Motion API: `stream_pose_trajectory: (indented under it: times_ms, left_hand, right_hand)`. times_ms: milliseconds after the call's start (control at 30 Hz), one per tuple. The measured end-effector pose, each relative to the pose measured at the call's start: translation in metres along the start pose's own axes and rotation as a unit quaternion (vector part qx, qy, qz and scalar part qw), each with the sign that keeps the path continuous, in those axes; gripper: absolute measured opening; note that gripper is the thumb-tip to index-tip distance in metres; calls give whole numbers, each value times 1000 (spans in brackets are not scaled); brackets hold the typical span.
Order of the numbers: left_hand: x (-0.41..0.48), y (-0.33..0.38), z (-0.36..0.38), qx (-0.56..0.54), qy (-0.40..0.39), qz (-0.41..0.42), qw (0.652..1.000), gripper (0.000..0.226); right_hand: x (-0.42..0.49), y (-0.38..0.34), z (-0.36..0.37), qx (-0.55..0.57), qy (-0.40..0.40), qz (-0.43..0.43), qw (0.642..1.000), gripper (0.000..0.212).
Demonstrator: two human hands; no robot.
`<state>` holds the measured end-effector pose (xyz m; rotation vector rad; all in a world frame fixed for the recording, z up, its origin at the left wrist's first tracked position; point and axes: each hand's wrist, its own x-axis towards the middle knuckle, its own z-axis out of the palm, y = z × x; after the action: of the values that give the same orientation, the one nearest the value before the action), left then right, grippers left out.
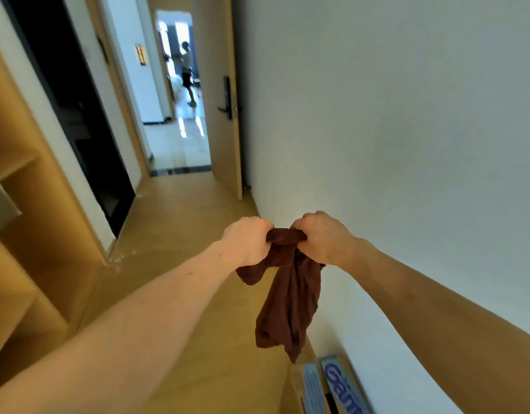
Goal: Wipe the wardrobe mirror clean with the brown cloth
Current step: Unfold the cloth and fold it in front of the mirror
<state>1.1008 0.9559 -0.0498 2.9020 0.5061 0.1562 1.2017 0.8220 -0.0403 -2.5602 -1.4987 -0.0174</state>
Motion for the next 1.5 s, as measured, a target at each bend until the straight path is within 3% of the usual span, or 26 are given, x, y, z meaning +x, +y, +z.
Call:
stream_pose_trajectory:
  times_ms: [200, 333, 400, 500, 600, 667, 767, 867, 967, 1067, 1167, 1267, 1333, 1400, 1500]
  left_hand:
    - [-26, -32, -72, -86, 126, -80, 985, 4]
    - [-42, -57, -99, 14, 249, -165, 954, 31]
    - [-52, -72, -114, 36, 296, -202, 933, 29]
    - [-62, -96, -136, -104, 266, -238, 928, 21]
    - [-75, -129, -159, -410, 187, -226, 863, 3]
    - [-83, -156, -170, -506, 117, -198, 831, 18]
    - [-89, -191, -181, -501, 57, -193, 842, 29]
    - [-88, -224, -189, -508, 70, -232, 827, 31]
    - [-88, -257, -192, -595, 127, -260, 750, 24]
    - [-90, -287, -200, -664, 179, -264, 677, 28]
    - [-94, -313, -213, -697, 198, -274, 633, 39]
    - [-97, -334, -227, -713, 214, -294, 599, 52]
    - [-99, -346, -231, -709, 224, -302, 597, 56]
    - [-101, -357, -231, -693, 238, -300, 610, 48]
    - [-102, -376, -231, -667, 256, -320, 622, 35]
  right_hand:
    - [33, -60, -57, 187, 68, 0, 980, 17]
    - [64, -109, -75, 243, 78, -34, 966, 22]
    - [81, -133, -81, 261, 81, -41, 961, 27]
    - [105, -171, -89, 293, 110, -50, 949, 27]
    - [132, -210, -95, 322, 136, -46, 936, 30]
    - [151, -235, -99, 385, 118, -36, 915, 28]
    - [174, -270, -102, 479, 56, -29, 875, 35]
    - [193, -303, -102, 517, 0, -52, 854, 51]
    - [211, -331, -103, 517, -54, -90, 849, 72]
    - [225, -354, -99, 467, -47, -121, 875, 79]
    - [235, -367, -89, 406, -70, -105, 905, 62]
    - [249, -379, -77, 350, -156, -107, 917, 40]
    - [261, -389, -71, 332, -175, -122, 919, 32]
    - [275, -401, -68, 323, -161, -144, 921, 13]
    - [300, -415, -66, 357, -123, -170, 910, 5]
